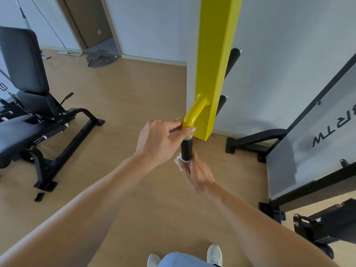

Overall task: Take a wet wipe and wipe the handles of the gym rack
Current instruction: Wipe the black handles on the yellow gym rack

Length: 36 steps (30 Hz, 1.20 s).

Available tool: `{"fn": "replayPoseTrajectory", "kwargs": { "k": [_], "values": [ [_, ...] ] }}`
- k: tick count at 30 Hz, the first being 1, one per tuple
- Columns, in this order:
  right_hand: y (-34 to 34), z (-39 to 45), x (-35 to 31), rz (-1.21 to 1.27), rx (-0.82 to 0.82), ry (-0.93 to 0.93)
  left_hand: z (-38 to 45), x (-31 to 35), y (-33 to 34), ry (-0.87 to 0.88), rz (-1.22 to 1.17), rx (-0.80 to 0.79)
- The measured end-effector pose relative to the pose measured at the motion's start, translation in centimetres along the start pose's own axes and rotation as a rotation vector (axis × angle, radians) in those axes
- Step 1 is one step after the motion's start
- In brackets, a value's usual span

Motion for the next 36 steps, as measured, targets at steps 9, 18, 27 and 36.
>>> {"fn": "replayPoseTrajectory", "kwargs": {
  "k": [9,18,27,36],
  "values": [
    [-0.5,0.7,-0.2,0.054,0.038,0.036,-0.2,0.2,0.2,-0.013,-0.036,-0.006],
    [-4.2,1.6,-4.0,0.248,0.189,-0.167,-0.3,0.3,0.2,-0.025,-0.076,-0.03],
    [5.2,-3.1,4.0,0.153,-0.333,0.374,-0.6,-0.6,0.9,-0.014,-0.205,-0.184],
    [1.1,2.7,-9.6,0.686,0.075,0.342,-0.3,-8.7,-3.5,-0.243,-0.471,-0.087]
  ]
}}
Point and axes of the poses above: each hand's wrist, its own z-axis towards the middle knuckle, its own y-axis out of the palm, x = y × z, the point moved 6 cm from there along z, towards the middle knuckle, and after that the axes turned 4 degrees about -z, right-handed, at the moved point
